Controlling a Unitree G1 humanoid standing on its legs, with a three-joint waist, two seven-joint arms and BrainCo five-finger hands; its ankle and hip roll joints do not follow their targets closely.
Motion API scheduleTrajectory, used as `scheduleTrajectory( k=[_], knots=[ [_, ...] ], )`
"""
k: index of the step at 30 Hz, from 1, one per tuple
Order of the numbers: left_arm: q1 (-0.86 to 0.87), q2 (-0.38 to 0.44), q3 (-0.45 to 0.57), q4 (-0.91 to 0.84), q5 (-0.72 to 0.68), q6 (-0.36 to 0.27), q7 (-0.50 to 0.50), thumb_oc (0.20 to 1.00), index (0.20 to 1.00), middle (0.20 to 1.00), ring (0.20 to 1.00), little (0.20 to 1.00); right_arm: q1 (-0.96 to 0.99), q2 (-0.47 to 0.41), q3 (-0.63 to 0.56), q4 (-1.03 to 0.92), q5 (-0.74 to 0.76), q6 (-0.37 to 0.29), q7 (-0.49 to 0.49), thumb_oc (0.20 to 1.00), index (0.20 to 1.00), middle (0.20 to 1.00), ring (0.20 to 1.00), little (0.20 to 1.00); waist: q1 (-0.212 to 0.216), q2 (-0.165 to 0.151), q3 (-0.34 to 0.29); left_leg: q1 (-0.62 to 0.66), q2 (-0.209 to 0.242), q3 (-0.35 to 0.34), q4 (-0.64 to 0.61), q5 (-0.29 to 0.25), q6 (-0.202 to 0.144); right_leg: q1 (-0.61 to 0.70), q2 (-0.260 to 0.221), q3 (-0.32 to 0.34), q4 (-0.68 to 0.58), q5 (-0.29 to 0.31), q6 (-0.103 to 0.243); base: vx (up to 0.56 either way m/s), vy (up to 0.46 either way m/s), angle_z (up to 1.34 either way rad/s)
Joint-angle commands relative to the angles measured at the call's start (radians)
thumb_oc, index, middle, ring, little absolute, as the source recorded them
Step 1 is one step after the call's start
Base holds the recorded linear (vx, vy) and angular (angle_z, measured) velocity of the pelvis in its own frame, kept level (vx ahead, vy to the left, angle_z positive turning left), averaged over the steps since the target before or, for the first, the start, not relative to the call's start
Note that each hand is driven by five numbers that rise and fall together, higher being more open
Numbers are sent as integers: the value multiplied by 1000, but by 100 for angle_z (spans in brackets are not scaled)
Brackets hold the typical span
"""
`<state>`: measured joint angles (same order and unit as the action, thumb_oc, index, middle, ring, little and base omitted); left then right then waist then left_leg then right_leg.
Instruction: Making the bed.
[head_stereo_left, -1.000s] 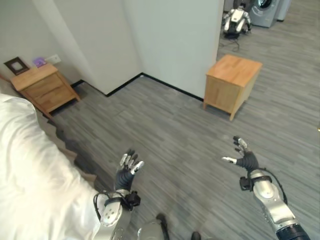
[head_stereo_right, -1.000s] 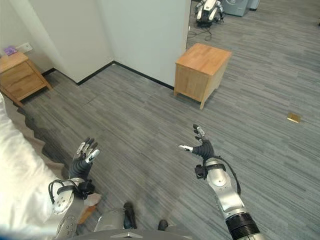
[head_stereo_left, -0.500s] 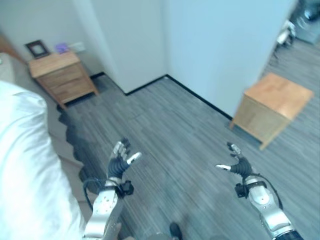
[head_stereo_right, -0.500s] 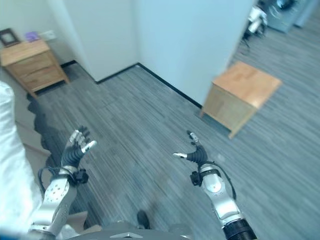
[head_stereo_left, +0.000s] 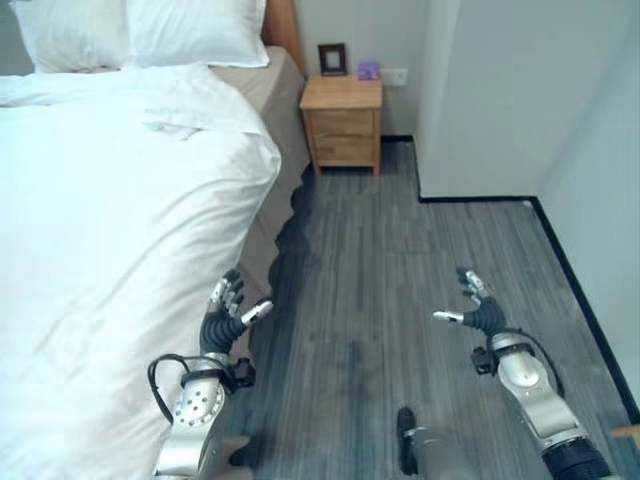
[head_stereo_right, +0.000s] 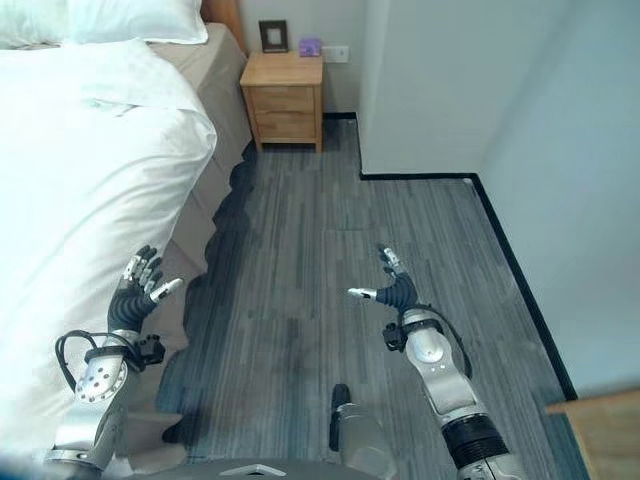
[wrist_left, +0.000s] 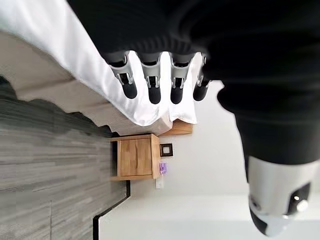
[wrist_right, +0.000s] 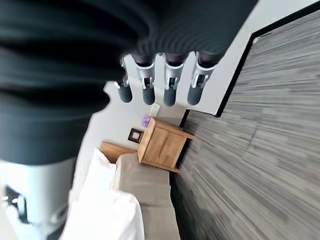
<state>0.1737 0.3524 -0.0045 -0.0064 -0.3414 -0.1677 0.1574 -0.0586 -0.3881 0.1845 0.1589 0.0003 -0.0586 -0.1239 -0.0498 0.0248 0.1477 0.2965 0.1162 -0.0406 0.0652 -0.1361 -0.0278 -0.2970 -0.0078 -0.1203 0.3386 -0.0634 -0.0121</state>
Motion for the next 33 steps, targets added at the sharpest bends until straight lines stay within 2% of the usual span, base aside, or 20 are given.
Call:
scheduleTrajectory(
  k=[1, 2, 3, 4, 5, 6, 7, 8, 9, 10, 11, 13, 16, 17, 20, 22, 23, 24, 32, 33],
  knots=[
    [-37, 31, 43, -34, -17, -75, 25, 1000, 1000, 1000, 1000, 1000, -1, 0, 3, -43, -10, -49, -17, 1000, 1000, 1000, 1000, 1000, -56, -36, 3, -72, -144, 26, 105, 12, -38, 210, -82, 23, -415, 175, 135, 354, -134, -2],
    [-61, 36, 38, -29, -58, -86, 32, 1000, 1000, 1000, 1000, 1000, -18, -25, -11, -43, -7, -46, -34, 1000, 1000, 1000, 1000, 1000, -44, -49, 22, -185, -116, 78, 335, 106, -101, 272, -96, -2, -413, 142, 101, 221, -105, 7],
    [-62, 37, 38, -28, -58, -87, 32, 1000, 1000, 1000, 1000, 1000, -19, -25, -11, -43, -7, -46, -34, 1000, 1000, 1000, 1000, 1000, -46, -52, 20, -192, -120, 77, 337, 109, -101, 268, -100, -3, -413, 144, 101, 305, -143, 25],
    [-62, 37, 38, -27, -72, -89, 27, 1000, 1000, 1000, 1000, 1000, -18, -30, -17, -45, -5, -45, -37, 1000, 1000, 1000, 1000, 1000, -43, -66, 24, -236, -99, 125, 397, 117, -98, 286, -110, -9, -413, 131, 90, 277, -103, 48],
    [-63, 42, 43, -30, -85, -82, 21, 1000, 1000, 1000, 1000, 1000, -9, -44, -30, -44, -8, -44, -39, 1000, 1000, 1000, 1000, 1000, -43, -89, 27, -272, -2, 254, 365, 109, -71, 327, -132, -46, -422, 104, 85, 353, -100, 37],
    [-60, 42, 44, -27, -90, -77, 13, 1000, 1000, 1000, 1000, 1000, -2, -53, -36, -50, -9, -42, -36, 1000, 1000, 1000, 1000, 1000, -45, -92, 24, -280, 24, 295, 306, 93, -57, 337, -140, -60, -426, 91, 93, 289, -57, 36],
    [-59, 42, 44, -27, -90, -77, 13, 1000, 1000, 1000, 1000, 1000, -1, -53, -36, -51, -9, -42, -36, 1000, 1000, 1000, 1000, 1000, -42, -93, 24, -273, 21, 299, 299, 94, -56, 339, -142, -58, -426, 90, 94, 286, 82, 42],
    [-25, 47, 57, -61, -66, -63, 1, 1000, 1000, 1000, 1000, 1000, 13, -67, -46, -65, -13, -39, -31, 1000, 1000, 1000, 1000, 1000, -30, -85, 26, -293, 5, 325, 142, 74, -49, 362, -145, -69, -426, 70, 113, 307, 137, 53],
    [-2, 40, 69, -86, -59, -63, -11, 1000, 1000, 1000, 1000, 1000, 16, -74, -55, -78, -14, -40, -24, 1000, 1000, 1000, 1000, 1000, -22, -71, 27, -294, 1, 310, 43, 110, -58, 372, -140, -67, -426, 60, 122, 293, 132, 30],
    [-1, 39, 70, -88, -59, -62, -11, 1000, 1000, 1000, 1000, 1000, 17, -74, -55, -79, -14, -40, -24, 1000, 1000, 1000, 1000, 1000, -23, -72, 26, -291, -2, 311, 32, 119, -57, 369, -142, -67, -426, 62, 122, 226, 186, -20],
    [25, 26, 86, -118, -51, -64, -19, 1000, 1000, 1000, 1000, 1000, 19, -74, -68, -85, -12, -45, -20, 1000, 1000, 1000, 1000, 1000, -12, -51, 29, -322, 28, 301, -66, 204, -78, 391, -145, -74, -426, 43, 129, 220, 192, -29],
    [41, 15, 91, -131, -51, -65, -25, 1000, 1000, 1000, 1000, 1000, 26, -79, -83, -94, -14, -46, -19, 1000, 1000, 1000, 1000, 1000, -12, -42, 29, -326, 46, 324, -114, 239, -82, 418, -149, -84, -426, 24, 132, 249, 220, -18],
    [62, 10, 93, -131, -41, -59, -32, 1000, 1000, 1000, 1000, 1000, 30, -81, -87, -104, -27, -48, -15, 1000, 1000, 1000, 1000, 1000, -10, -33, 20, -292, 44, 330, -148, 224, -75, 434, -153, -83, -426, 18, 139, 191, 177, -2],
    [71, 20, 92, -131, -18, -50, -36, 1000, 1000, 1000, 1000, 1000, 29, -74, -92, -115, -36, -49, -14, 1000, 1000, 1000, 1000, 1000, -9, -40, 8, -265, 29, 322, -152, 206, -65, 450, -164, -82, -410, 18, 147, 179, 176, -27],
    [69, 41, 94, -137, -6, -40, -27, 1000, 1000, 1000, 1000, 1000, 14, -52, -86, -120, -38, -50, -18, 1000, 1000, 1000, 1000, 1000, -4, -49, 14, -237, 20, 344, -153, 180, -39, 397, -181, -66, -260, 10, 156, 118, 171, -13],
    [68, 49, 99, -144, -2, -40, -25, 1000, 1000, 1000, 1000, 1000, 8, -45, -85, -123, -41, -48, -20, 1000, 1000, 1000, 1000, 1000, -1, -53, 19, -225, 19, 361, -153, 168, -33, 365, -189, -60, -211, 13, 163, 51, 60, -15],
    [63, 52, 110, -153, -5, -47, -15, 1000, 1000, 1000, 1000, 1000, -19, -23, -78, -116, -29, -49, -29, 1000, 1000, 1000, 1000, 1000, 6, -56, 21, -204, 25, 403, -153, 150, -31, 322, -237, -119, -201, 69, 181, 84, 32, -20],
    [62, 53, 111, -154, -12, -47, -13, 1000, 1000, 1000, 1000, 1000, -29, -19, -72, -117, -27, -49, -28, 1000, 1000, 1000, 1000, 1000, 8, -57, 19, -196, 27, 419, -153, 144, -33, 305, -247, -145, -227, 78, 182, 84, -12, -37],
    [105, 19, 110, -168, -40, -66, -27, 1000, 1000, 1000, 1000, 1000, 3, -2, -80, -126, 20, -68, -35, 1000, 1000, 1000, 1000, 1000, 7, -61, -6, -168, 27, 424, -153, 135, -43, 352, -233, -127, -384, 106, 183, 66, -40, -15],
    [-314, 208, -39, 262, 152, 42, -22, 1000, 1000, 1000, 1000, 1000, 22, -198, -231, 241, 89, 34, -32, 1000, 1000, 1000, 1000, 1000, 6, -60, 18, -244, -74, 158, -153, 75, -16, 240, -129, -32, -273, 25, 178, 79, -34, 17]
  ],
)
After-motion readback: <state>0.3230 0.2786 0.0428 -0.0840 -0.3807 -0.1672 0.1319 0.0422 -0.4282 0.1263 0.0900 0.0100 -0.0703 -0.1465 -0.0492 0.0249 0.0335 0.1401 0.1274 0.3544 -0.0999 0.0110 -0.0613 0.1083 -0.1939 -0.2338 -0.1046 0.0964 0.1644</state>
